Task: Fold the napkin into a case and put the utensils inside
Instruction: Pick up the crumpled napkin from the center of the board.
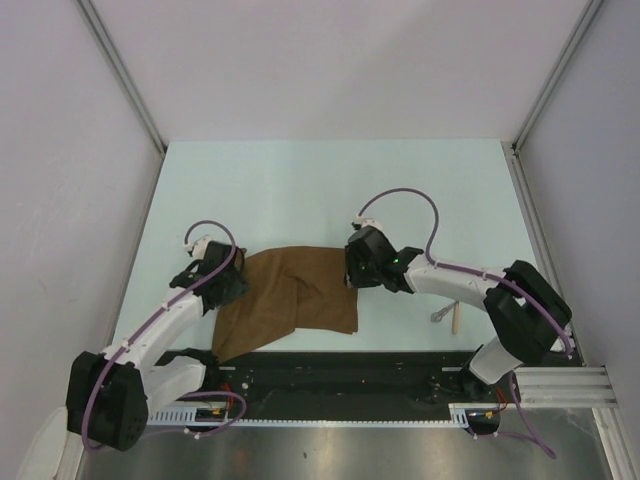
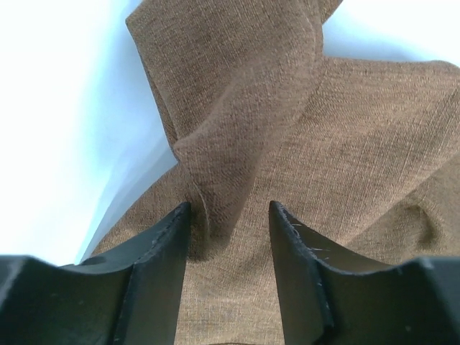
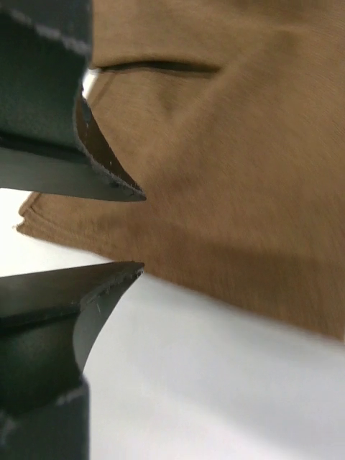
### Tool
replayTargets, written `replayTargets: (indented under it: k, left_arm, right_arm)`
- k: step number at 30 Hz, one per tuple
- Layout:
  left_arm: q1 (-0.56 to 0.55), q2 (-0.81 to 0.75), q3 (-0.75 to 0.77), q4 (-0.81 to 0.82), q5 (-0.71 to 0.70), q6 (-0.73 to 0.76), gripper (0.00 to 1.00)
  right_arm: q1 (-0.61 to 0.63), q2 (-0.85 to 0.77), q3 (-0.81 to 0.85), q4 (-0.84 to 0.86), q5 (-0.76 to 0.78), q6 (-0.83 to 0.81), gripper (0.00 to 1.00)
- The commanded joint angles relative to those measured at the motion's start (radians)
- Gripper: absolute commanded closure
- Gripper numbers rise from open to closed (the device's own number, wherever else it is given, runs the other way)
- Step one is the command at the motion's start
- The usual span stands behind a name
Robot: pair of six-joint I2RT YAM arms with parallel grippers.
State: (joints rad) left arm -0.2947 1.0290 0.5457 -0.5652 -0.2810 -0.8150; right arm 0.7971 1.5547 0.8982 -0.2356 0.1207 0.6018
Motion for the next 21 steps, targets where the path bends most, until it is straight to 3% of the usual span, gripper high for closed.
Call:
replayTargets:
  k: [1,8,16,17,20,21]
  left_arm:
    - [0.019,-0.012,-0.013,0.051,-0.012,-0.023,0.54]
    - [0.028,-0.04,-0.02,0.056,0.002,-0.016,0.72]
    - [0.032,-0.075,-0.001,0.033,0.023,-0.016,0.87]
    - [0.034,-0.079,0.0,0.031,0.026,-0.016,0.87]
    - [0.037,-0.092,0.01,0.018,0.031,-0.013,0.95]
    - [0.037,-0.102,0.02,0.013,0.032,-0.012,0.99]
  right_arm:
    - [0.085,0.045,0.074,-0.008,0.004,-0.111,0.53]
    - [0.129,0.209,0.218,-0.068,0.045,-0.252,0.49]
    - [0.189,0.285,0.265,-0.085,0.145,-0.306,0.62]
    - [0.189,0.286,0.265,-0.071,0.129,-0.309,0.65]
    - [0.192,0.283,0.278,-0.082,0.147,-0.31,0.91]
    - [0.194,0.277,0.284,-0.088,0.163,-0.309,0.93]
